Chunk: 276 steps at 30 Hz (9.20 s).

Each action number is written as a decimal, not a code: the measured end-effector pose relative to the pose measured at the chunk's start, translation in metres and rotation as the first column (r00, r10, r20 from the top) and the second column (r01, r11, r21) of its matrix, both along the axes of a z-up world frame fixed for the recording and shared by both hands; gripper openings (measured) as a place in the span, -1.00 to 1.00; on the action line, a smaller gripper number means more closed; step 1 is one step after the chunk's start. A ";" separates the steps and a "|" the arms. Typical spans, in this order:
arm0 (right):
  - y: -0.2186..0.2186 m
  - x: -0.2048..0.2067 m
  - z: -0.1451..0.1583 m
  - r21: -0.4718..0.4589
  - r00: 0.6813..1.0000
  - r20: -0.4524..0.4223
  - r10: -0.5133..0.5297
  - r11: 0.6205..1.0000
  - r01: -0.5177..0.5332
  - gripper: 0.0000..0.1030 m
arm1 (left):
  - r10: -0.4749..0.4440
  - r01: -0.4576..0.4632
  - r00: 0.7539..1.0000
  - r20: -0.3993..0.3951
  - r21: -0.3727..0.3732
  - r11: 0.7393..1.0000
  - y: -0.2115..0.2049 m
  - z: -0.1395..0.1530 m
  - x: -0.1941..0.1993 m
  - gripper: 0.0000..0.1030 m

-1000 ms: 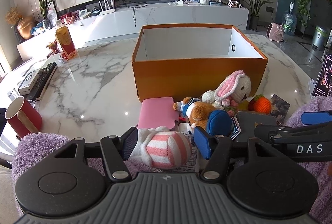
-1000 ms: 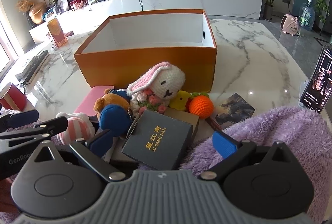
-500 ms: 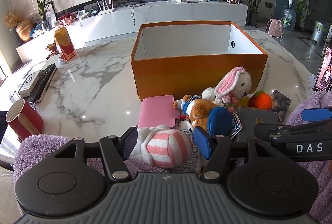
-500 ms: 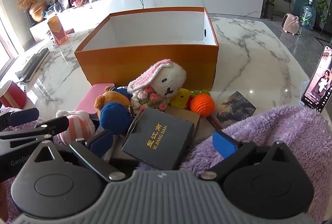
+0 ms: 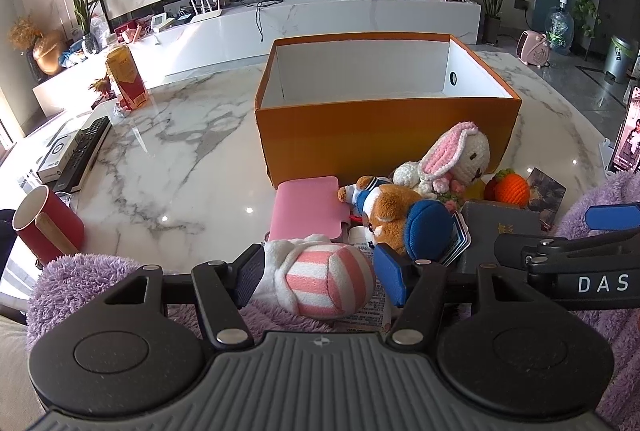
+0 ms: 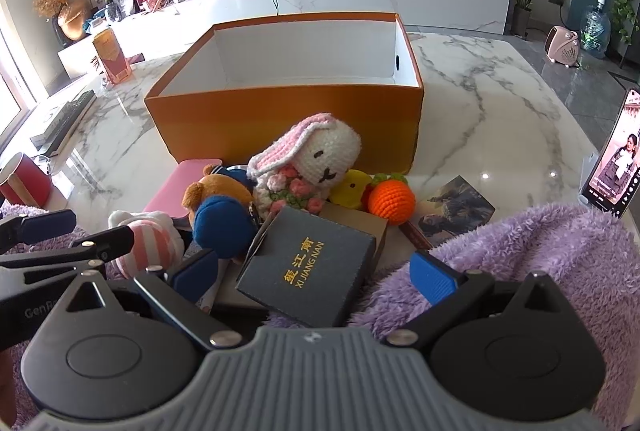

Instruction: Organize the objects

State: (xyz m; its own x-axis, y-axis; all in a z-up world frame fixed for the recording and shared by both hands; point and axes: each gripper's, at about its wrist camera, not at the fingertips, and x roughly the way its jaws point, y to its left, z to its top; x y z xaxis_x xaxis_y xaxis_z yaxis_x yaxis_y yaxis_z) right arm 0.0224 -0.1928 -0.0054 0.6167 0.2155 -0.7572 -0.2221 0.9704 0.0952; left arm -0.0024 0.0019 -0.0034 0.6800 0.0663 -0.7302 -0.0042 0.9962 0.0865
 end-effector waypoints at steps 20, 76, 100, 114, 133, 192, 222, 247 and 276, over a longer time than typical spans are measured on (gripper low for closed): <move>0.009 0.013 -0.014 -0.009 0.995 -0.051 0.081 0.997 -0.081 0.60 | -0.078 0.069 0.993 -0.083 -0.111 0.991 0.004 -0.011 0.011 0.18; 0.051 0.072 -0.040 0.071 0.921 -0.103 0.377 0.926 -0.371 -0.02 | 0.126 -0.338 0.851 -0.510 -0.348 0.874 0.061 -0.050 0.073 0.67; 0.032 0.073 0.021 0.275 0.924 -0.011 0.382 0.890 -0.365 -0.11 | 0.062 -0.189 0.951 -0.302 -0.412 0.892 0.065 0.020 0.045 0.19; 0.027 0.113 0.090 0.287 0.944 0.187 0.273 0.904 -0.318 -0.11 | -0.068 0.039 0.994 -0.081 -0.317 0.948 0.052 0.079 0.088 0.19; 0.038 0.244 0.013 0.313 0.994 0.000 0.109 0.944 -0.104 -0.11 | -0.293 0.296 0.932 -0.211 -0.018 0.955 0.001 0.023 0.214 0.19; 0.056 0.300 -0.033 0.220 0.909 -0.387 0.153 0.973 -0.070 -0.20 | -0.142 0.104 0.937 -0.320 -0.133 0.986 0.081 0.020 0.243 0.17; 0.073 0.305 -0.028 0.056 0.899 -0.392 0.197 0.980 -0.190 0.33 | -0.139 0.072 0.930 -0.339 -0.203 0.977 0.089 0.007 0.249 0.00; 0.073 0.301 0.015 0.046 0.976 -0.170 0.135 0.991 -0.129 -0.06 | -0.146 0.080 0.927 -0.345 -0.199 0.977 0.082 0.011 0.251 0.00; 0.113 0.283 -0.061 0.178 0.797 -0.476 0.372 0.928 -0.328 -0.07 | -0.117 0.080 0.926 -0.359 -0.116 0.990 0.082 0.005 0.228 -0.86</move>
State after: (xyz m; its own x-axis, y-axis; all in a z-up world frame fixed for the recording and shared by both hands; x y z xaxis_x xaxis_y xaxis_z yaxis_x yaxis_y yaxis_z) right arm 0.3051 -0.0794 -0.0667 0.0364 0.4187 -0.9074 -0.4466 0.8191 0.3600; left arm 0.2257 0.0839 0.0018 0.3654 -0.0710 -0.9281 0.1073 0.9936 -0.0338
